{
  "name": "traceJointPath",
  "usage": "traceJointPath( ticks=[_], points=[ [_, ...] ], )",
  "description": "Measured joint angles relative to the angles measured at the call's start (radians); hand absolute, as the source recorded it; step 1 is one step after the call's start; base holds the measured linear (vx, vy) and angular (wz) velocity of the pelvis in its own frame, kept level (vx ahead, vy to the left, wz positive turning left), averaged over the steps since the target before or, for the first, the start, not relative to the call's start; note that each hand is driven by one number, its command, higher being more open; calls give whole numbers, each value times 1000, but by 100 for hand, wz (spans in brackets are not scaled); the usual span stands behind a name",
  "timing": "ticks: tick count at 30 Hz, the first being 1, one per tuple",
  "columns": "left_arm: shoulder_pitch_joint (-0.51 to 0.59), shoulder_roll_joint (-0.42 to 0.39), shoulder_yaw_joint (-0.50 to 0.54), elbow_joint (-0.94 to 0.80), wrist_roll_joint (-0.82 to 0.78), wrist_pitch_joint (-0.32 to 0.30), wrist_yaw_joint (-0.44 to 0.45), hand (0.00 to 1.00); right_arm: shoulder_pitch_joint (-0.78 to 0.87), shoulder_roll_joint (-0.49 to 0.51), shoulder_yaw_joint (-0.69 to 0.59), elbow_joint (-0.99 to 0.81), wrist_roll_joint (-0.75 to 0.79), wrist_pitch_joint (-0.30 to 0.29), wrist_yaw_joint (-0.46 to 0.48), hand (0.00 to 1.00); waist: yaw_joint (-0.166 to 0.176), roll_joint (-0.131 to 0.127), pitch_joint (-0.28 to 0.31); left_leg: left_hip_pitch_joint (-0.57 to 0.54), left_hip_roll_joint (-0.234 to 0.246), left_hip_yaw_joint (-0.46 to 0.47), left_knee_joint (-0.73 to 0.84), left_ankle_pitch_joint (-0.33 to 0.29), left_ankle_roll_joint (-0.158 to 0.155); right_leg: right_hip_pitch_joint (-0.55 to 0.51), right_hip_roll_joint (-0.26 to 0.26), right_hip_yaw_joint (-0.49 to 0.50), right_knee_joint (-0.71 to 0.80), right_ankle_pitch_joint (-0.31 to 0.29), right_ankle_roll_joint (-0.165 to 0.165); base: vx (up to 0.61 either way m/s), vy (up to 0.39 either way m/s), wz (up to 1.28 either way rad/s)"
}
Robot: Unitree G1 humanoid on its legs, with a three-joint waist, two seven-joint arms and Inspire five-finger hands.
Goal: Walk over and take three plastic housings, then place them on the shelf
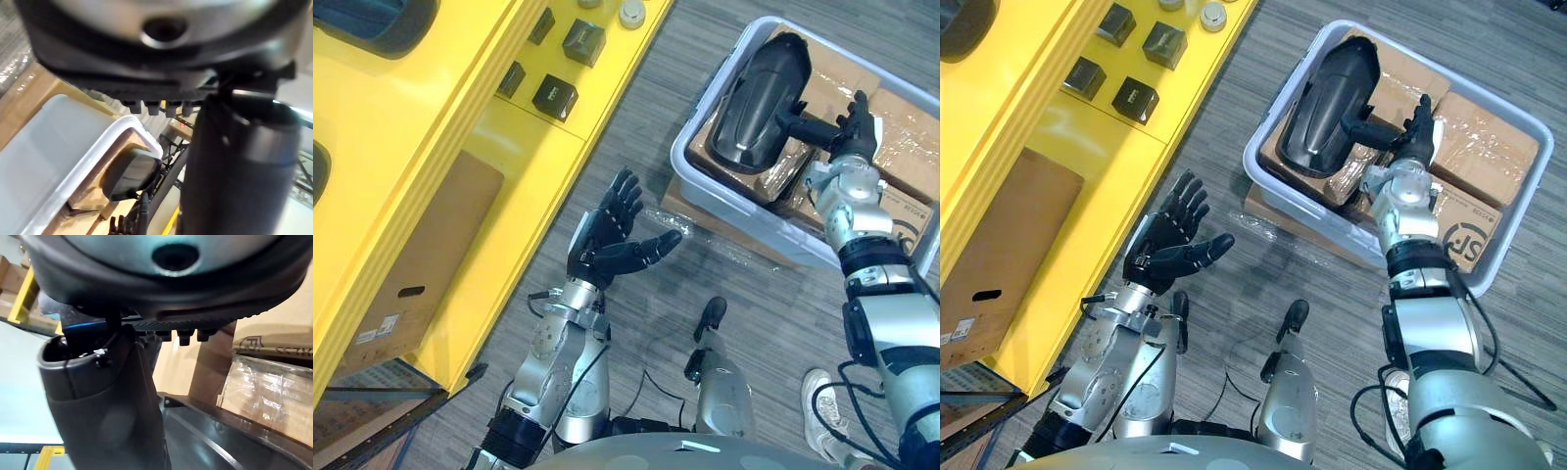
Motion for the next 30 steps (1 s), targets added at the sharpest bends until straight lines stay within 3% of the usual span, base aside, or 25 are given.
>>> traceJointPath(
  ticks=[2,3,8,12,19,26,30],
  points=[
    [-18,-4,-14,35,-1,0,14,100,-27,-20,1,49,0,46,-1,100,11,8,5,-9,-1,-6,4,1,2,-3,0,-3,0,2,0,-59,30,6],
    [-24,-9,-21,47,-3,0,24,100,-46,-33,5,83,0,73,0,0,16,14,9,-15,-2,-9,8,2,3,-5,0,-6,0,3,0,-67,26,10],
    [-29,-14,-32,68,-34,-2,59,100,-151,-112,45,166,-22,154,29,0,22,29,16,-62,-5,-27,19,8,6,-38,-2,-23,12,3,0,-65,23,8],
    [-29,-16,-37,122,-45,-2,84,100,-172,-183,72,211,-129,240,110,0,38,33,18,-63,-6,-32,18,11,6,-39,-3,-28,19,3,0,-17,10,3],
    [-14,-11,-25,118,-79,-23,98,100,-210,-215,116,292,-287,353,218,0,46,48,24,-63,-7,-57,-5,36,1,-39,-1,-61,39,-8,-15,-33,5,10],
    [-7,-9,-3,106,-79,-24,87,100,-200,-200,112,299,-294,387,130,0,48,49,23,-40,-4,-61,-42,66,-5,-37,-1,-67,61,-23,-35,-49,-4,4],
    [26,4,4,68,-77,-29,58,100,-170,-198,86,316,-302,344,60,0,47,48,24,-2,-2,-55,-86,92,-11,-27,0,-65,67,-28,-41,-25,-10,-1]
  ],
)
